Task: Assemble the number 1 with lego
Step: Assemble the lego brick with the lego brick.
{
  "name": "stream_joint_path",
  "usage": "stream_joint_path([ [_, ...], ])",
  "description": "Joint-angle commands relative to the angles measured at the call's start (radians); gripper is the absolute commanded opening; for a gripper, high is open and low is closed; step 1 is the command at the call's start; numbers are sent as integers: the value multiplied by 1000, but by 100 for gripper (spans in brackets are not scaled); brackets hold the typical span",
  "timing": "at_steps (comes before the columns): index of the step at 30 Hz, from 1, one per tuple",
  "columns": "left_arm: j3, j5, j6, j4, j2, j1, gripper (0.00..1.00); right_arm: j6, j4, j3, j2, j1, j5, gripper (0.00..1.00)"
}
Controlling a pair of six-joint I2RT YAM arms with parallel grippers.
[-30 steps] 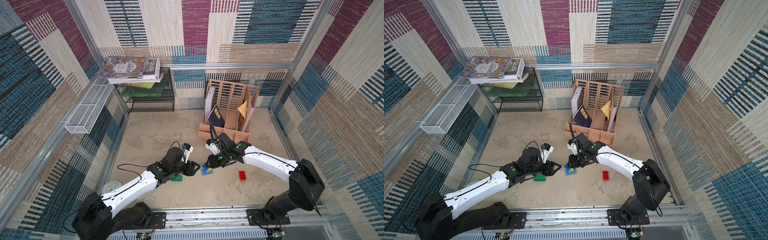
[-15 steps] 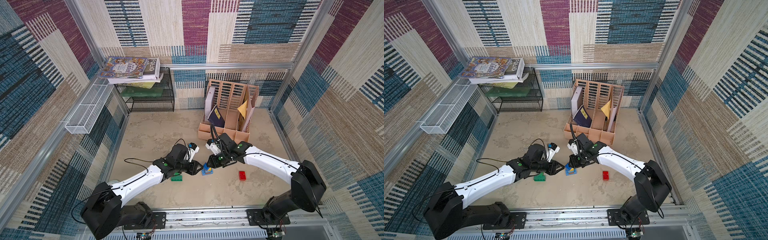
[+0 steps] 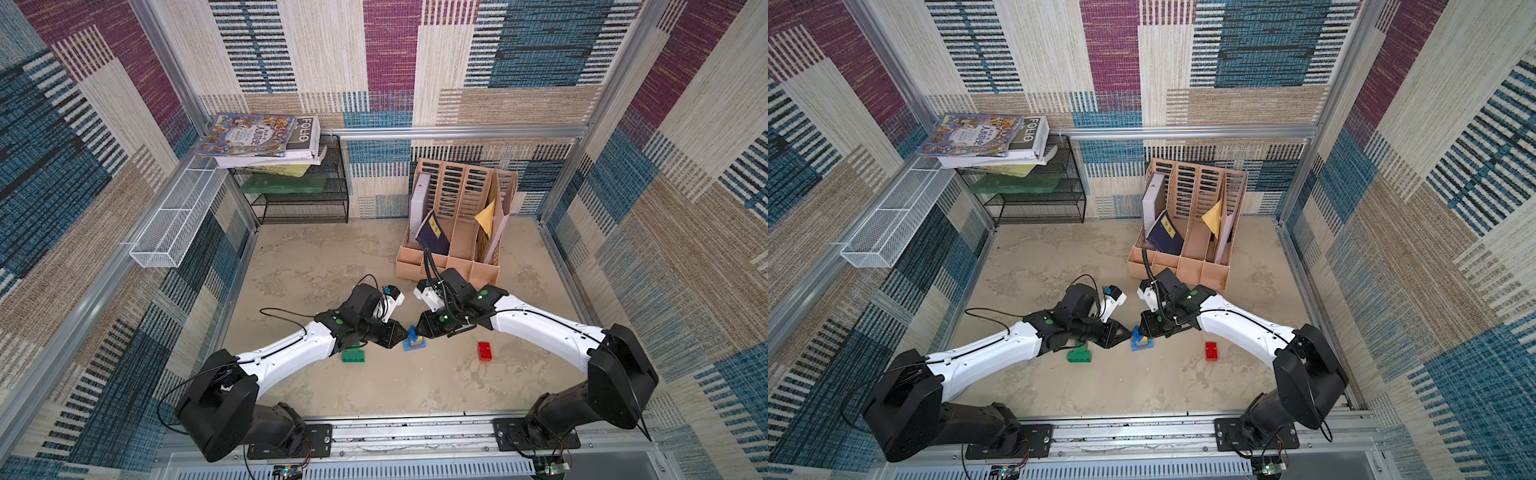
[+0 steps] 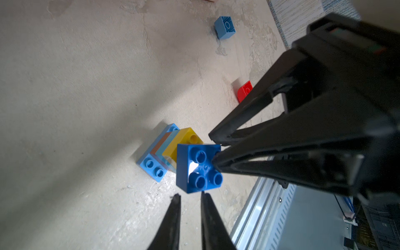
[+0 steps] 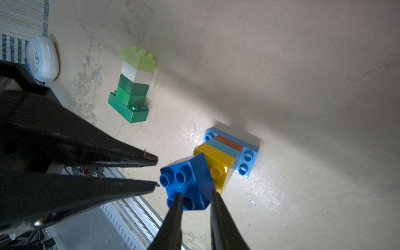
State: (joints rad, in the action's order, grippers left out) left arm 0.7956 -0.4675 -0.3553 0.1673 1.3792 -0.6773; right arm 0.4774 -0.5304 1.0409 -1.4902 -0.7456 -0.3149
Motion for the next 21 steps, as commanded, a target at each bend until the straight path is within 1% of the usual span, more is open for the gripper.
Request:
stream_joint_path([
  [1,8,-3,13,4,5,-1,18,7,-7,-5,7,-5,6,24],
  [10,33,23,16,1,22,-1,18,14,-7,-18,22,-11,8,23],
  [21,53,22,24,-3,42,0,18,21,-9,-25,33,-2,19,25],
])
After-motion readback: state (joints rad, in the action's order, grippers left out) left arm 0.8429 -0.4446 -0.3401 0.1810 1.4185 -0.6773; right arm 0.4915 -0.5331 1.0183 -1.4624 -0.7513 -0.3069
